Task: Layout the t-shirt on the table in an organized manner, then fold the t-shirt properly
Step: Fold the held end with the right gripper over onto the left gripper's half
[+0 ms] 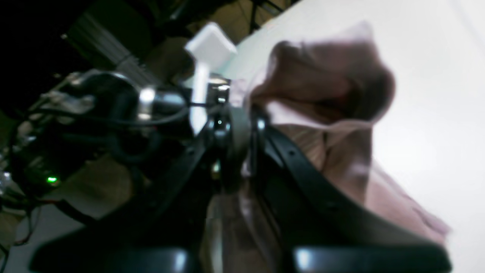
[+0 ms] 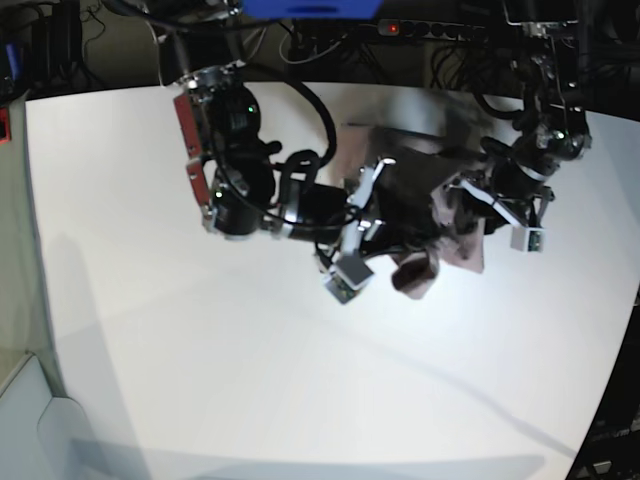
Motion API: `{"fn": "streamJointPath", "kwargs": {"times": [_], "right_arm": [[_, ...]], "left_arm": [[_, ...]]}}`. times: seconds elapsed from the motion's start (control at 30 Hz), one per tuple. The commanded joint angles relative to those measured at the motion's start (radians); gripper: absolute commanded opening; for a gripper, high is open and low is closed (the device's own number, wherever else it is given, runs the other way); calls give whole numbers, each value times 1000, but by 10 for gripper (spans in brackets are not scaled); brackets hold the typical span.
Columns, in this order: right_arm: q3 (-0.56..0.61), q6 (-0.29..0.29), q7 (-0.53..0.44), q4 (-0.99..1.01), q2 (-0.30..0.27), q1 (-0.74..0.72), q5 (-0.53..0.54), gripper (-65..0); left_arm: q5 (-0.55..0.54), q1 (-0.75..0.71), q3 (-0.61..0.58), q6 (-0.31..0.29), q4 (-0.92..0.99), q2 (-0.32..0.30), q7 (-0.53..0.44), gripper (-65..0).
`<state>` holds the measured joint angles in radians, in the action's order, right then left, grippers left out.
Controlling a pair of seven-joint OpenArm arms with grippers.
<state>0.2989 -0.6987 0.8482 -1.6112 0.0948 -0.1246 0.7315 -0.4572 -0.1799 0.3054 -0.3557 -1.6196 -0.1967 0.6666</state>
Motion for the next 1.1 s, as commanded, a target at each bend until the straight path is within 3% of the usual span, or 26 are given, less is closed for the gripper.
{"fn": "streamJointPath", "kwargs": {"times": [0.0,0.13,0.43,0.53,0.67,0.77,1.07], "right_arm": [[-8,1,-33,-18,-4,-30,29,-650],[-42,1,-33,-18,-33,-34,29,-650],[-59,1,-31,-18,-30,-25,29,-650],[-59,1,-30,-18,-30,-25,29,-650],[-57,1,-30,-16,-31,-25,29,-650],[-57,1,-30,-16,-31,-25,29,-650],[-57,1,-31,-14,-27,-25,26,-650]], "left_arm": [[-16,9,4,-7,-18,-8,-18,-455],[-19,7,4,-7,-20,-8,-18,-455],[-21,7,5,-12,-38,-2,-18,-429],[-21,-5,5,-108,-61,-2,-3,-354],[-21,-8,19,-282,-84,3,18,-182],[-21,-13,84,-297,-97,33,23,-117],[-25,-62,280,-305,-98,75,23,-114]]}}
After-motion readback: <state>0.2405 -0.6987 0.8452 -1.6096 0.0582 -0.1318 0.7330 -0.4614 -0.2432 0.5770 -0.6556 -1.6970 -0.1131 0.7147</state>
